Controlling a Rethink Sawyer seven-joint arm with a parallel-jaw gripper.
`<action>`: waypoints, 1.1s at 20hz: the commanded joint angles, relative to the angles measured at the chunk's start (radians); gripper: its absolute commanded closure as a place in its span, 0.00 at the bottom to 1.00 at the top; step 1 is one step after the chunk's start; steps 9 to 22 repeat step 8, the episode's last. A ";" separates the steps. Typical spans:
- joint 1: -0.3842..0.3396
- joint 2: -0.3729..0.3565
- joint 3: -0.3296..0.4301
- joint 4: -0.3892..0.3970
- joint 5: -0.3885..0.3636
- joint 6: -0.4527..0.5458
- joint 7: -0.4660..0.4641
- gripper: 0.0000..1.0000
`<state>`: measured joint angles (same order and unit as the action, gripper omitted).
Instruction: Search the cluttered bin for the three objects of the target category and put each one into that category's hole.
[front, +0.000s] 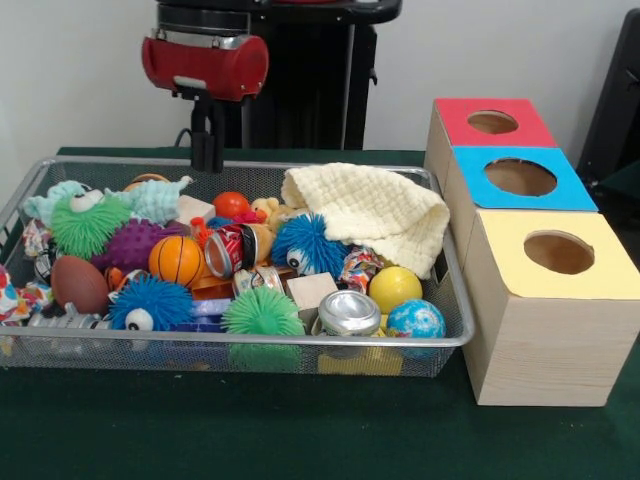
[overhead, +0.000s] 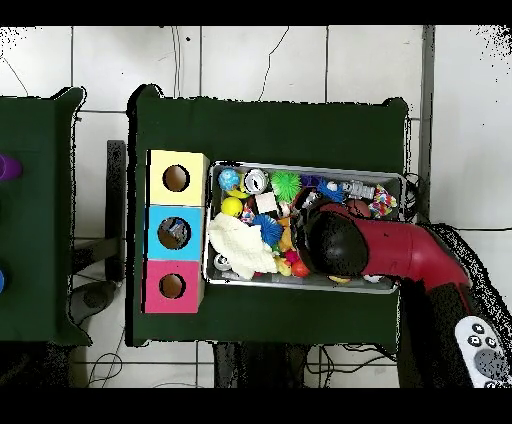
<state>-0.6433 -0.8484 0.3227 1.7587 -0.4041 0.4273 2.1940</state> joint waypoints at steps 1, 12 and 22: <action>-0.021 0.011 0.147 -0.066 -0.079 0.122 -0.301 1.00; -0.037 0.023 0.166 -0.069 -0.094 0.130 -0.293 1.00; -0.037 0.023 0.166 -0.069 -0.094 0.130 -0.293 1.00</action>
